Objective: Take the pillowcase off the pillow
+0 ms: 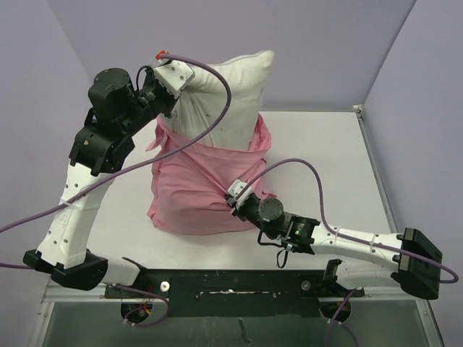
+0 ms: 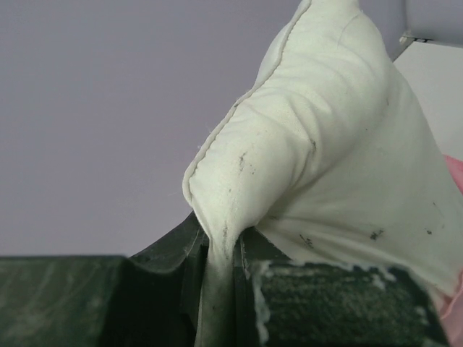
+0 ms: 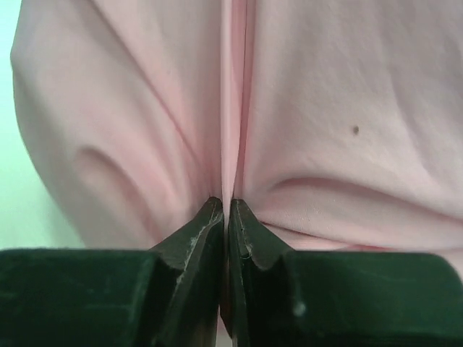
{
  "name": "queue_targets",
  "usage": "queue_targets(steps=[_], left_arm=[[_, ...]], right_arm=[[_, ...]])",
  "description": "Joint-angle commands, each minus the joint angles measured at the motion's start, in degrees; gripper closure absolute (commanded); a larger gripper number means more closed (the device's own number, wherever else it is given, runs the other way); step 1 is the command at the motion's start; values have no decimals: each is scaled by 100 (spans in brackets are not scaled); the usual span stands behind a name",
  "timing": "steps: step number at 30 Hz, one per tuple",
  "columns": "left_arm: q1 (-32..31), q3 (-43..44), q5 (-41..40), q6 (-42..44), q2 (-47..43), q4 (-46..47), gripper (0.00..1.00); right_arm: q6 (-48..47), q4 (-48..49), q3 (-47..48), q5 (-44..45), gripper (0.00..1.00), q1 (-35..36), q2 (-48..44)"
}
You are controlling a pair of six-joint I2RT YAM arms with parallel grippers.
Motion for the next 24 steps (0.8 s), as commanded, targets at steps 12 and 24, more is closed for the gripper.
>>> queue_targets(steps=[12, 24], left_arm=[[195, 1454, -1029, 46, 279, 2013, 100], [180, 591, -935, -85, -34, 1771, 100]], right_arm=[[-45, -1009, -150, 1766, 46, 555, -809], [-2106, -142, 1246, 391, 23, 2010, 2765]])
